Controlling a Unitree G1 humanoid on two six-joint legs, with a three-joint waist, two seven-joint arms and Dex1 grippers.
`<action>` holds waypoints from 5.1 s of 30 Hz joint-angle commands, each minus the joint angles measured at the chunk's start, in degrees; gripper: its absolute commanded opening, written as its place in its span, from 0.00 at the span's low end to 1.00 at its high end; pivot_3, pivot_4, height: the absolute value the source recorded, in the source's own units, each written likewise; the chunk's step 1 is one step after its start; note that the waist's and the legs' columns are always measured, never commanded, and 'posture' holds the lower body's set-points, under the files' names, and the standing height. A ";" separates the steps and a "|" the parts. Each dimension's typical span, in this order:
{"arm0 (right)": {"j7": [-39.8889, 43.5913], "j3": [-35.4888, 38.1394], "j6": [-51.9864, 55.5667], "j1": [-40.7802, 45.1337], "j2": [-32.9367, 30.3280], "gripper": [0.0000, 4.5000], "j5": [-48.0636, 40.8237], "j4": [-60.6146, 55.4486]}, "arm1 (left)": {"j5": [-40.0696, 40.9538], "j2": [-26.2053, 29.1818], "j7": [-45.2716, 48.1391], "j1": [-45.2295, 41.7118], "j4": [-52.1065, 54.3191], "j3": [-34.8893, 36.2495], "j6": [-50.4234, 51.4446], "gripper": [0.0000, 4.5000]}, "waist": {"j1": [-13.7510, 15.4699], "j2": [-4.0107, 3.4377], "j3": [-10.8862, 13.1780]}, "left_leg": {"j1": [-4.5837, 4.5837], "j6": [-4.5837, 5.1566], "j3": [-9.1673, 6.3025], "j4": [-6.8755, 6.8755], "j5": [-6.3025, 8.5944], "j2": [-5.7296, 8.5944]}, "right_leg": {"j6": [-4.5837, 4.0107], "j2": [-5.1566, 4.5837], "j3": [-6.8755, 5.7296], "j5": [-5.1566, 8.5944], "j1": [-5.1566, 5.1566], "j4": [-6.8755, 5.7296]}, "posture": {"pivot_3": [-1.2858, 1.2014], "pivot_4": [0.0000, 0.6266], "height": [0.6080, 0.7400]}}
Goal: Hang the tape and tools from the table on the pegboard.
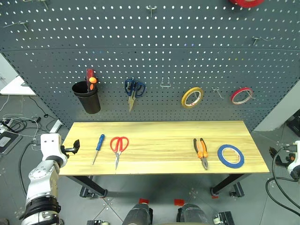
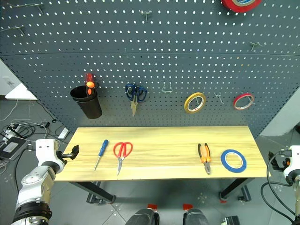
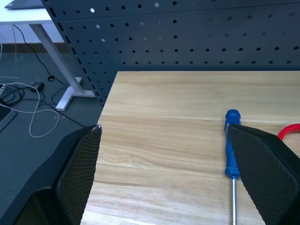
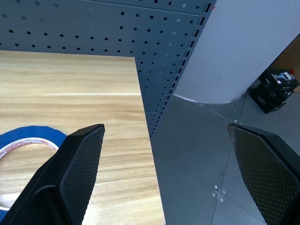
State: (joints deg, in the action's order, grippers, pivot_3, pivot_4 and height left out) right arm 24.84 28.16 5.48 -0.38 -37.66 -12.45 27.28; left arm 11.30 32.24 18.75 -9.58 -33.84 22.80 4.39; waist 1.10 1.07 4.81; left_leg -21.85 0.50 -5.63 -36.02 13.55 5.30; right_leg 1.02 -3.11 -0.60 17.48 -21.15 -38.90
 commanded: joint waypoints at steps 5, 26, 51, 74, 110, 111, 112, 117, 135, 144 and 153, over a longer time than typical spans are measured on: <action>0.28 -1.88 -2.39 3.83 -0.67 1.00 0.50 1.72 | -0.71 0.76 -3.35 1.70 1.97 1.42 -1.77 1.00 | 0.11 0.00 -0.91 | 0.05 0.00 0.00 -0.01 0.00 0.00 | 0.00 0.00 0.02 0.00 0.02 -0.01 | 0.54 0.03 1.00; 2.67 -7.63 -2.78 -0.73 0.68 1.00 1.63 -5.06 | -1.12 -0.44 0.42 3.64 11.05 -4.57 1.10 1.00 | 0.39 0.08 -1.59 | 0.05 0.01 -0.03 -0.04 0.00 0.01 | -0.02 0.00 0.04 0.00 0.06 -0.03 | 0.53 0.06 1.00; 1.98 -21.96 31.91 -6.25 0.59 1.00 4.98 -42.42 | -2.70 -3.42 40.91 -9.59 28.34 -38.70 3.65 1.00 | -4.34 -0.01 8.06 | -0.49 0.09 0.00 -0.10 0.03 -0.08 | -0.14 -0.02 -0.07 0.07 -0.28 0.05 | 0.44 0.49 1.00; 13.67 -37.55 19.98 26.00 -0.04 0.88 15.74 6.31 | -8.99 -8.74 44.64 -15.50 23.04 -45.38 -6.50 1.00 | -6.25 0.60 12.51 | -1.08 0.31 0.13 -0.81 0.15 -0.11 | 0.06 0.00 -0.09 -0.04 -0.63 -0.09 | 0.45 0.54 1.00; -10.89 -27.68 6.74 7.75 8.18 0.15 28.38 -52.49 | 1.63 -19.37 28.02 -18.93 34.76 -33.07 5.48 1.00 | -6.01 0.59 12.56 | -1.90 0.05 0.06 -1.06 -0.05 0.00 | 0.70 0.00 -0.07 -0.45 -1.37 -0.10 | 0.44 0.50 1.00; -10.22 -27.31 6.05 10.29 8.23 0.15 27.06 -49.66 | 1.69 -19.42 27.95 -19.63 34.45 -32.92 5.43 1.00 | -5.99 0.58 12.56 | -1.90 0.05 0.06 -1.08 -0.06 0.00 | 0.71 0.00 -0.07 -0.47 -1.34 -0.08 | 0.44 0.50 1.00; -9.83 -26.92 5.29 12.66 8.17 0.15 26.03 -46.76 | 1.64 -19.49 27.83 -20.28 34.10 -32.83 5.23 1.00 | -5.98 0.59 12.56 | -1.90 0.05 0.05 -1.08 -0.06 0.01 | 0.70 -0.01 -0.06 -0.48 -1.35 -0.08 | 0.45 0.49 1.00; -8.16 -26.03 0.09 20.08 7.02 0.15 23.12 -34.92 | 1.40 -20.09 26.98 -21.85 32.92 -32.77 4.86 1.00 | -5.91 0.58 12.56 | -1.90 0.04 0.07 -1.02 -0.07 -0.02 | 0.68 0.00 -0.07 -0.47 -1.37 -0.03 | 0.45 0.49 1.00; -4.04 -25.36 6.10 21.74 11.92 0.86 13.92 -31.60 | -0.62 -12.41 29.68 -18.43 29.91 -31.83 1.75 1.00 | -5.88 0.57 12.57 | -1.97 0.07 0.22 -0.99 -0.08 -0.08 | 0.67 0.00 0.04 -0.47 -1.52 -0.04 | 0.46 0.51 1.00; -12.55 -28.13 41.76 9.95 25.47 0.99 12.08 -55.23 | -5.68 5.34 44.09 -9.22 25.87 -34.17 -9.45 1.00 | -6.14 0.36 12.67 | -1.98 0.11 0.13 -0.86 -0.05 -0.11 | 0.45 0.00 0.13 -0.44 -1.76 -0.14 | 0.46 0.53 1.00; -22.32 -28.57 58.73 16.71 33.77 0.99 15.41 -41.62 | -10.26 8.91 46.36 -9.79 19.69 -35.39 -17.14 1.00 | -5.81 0.32 12.71 | -2.08 0.25 0.09 -0.86 0.03 -0.03 | 0.28 -0.05 0.07 -0.54 -2.05 -0.09 | 0.46 0.53 1.00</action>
State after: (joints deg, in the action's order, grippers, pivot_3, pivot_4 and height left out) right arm 4.12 -1.74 63.89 15.22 -4.10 2.37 -15.60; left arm 1.19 41.11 64.65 -18.87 -14.69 -12.37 -11.36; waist -4.71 1.39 17.52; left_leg -23.95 0.75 -5.53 -36.87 13.58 5.26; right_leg 1.31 -3.16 -0.53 16.94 -23.20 -38.99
